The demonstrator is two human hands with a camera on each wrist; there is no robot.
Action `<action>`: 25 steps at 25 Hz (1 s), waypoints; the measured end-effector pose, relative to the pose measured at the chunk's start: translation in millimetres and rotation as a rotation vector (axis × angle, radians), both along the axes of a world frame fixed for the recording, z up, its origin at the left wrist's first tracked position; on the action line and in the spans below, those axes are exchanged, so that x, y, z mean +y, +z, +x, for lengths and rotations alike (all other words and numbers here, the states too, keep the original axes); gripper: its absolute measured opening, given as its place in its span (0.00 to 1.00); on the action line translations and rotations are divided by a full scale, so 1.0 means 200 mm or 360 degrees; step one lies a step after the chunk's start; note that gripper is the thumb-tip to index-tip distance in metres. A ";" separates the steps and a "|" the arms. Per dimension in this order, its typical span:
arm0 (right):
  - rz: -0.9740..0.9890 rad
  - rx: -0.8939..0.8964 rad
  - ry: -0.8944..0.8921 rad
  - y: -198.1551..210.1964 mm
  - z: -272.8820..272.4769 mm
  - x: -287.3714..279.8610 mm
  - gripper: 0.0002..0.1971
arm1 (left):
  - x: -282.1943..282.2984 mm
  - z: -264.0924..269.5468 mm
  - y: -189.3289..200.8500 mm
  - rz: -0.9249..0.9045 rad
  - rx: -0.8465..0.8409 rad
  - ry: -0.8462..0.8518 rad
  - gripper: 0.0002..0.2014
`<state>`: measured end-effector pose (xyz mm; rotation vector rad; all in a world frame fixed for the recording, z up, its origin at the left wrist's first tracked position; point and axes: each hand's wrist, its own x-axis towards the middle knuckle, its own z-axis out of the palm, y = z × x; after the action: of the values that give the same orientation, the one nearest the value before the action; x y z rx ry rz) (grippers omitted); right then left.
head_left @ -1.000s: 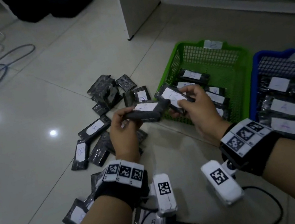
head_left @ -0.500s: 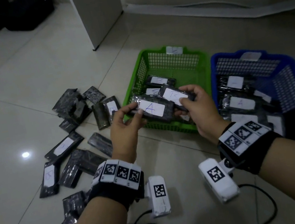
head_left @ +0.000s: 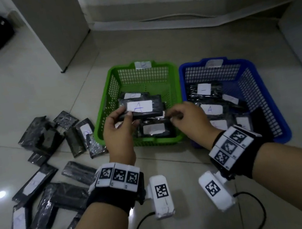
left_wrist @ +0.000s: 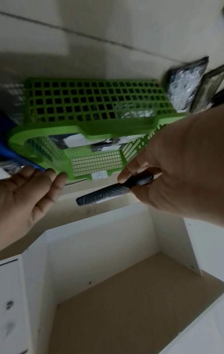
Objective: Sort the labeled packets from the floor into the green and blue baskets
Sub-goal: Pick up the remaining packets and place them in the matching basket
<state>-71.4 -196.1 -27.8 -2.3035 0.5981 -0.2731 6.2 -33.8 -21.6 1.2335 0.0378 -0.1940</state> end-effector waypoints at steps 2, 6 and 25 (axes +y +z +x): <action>0.0097 -0.0174 -0.0238 0.02 -0.12 -0.09 0.09 | -0.12 -0.04 0.00 0.0064 -0.0038 -0.0096 0.12; 0.0148 -0.0293 -0.0623 0.03 -0.40 -0.33 0.09 | -0.42 -0.19 -0.04 0.0237 -0.0014 -0.0327 0.10; -0.0473 -0.0106 -0.0692 -0.19 -1.00 -0.65 0.11 | -1.26 -0.43 -0.12 0.1572 -0.1441 -0.1643 0.10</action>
<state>-271.8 -326.3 -66.0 -2.4089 1.0849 -0.6814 -78.9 -285.9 -46.5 2.1274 -1.4622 -0.5213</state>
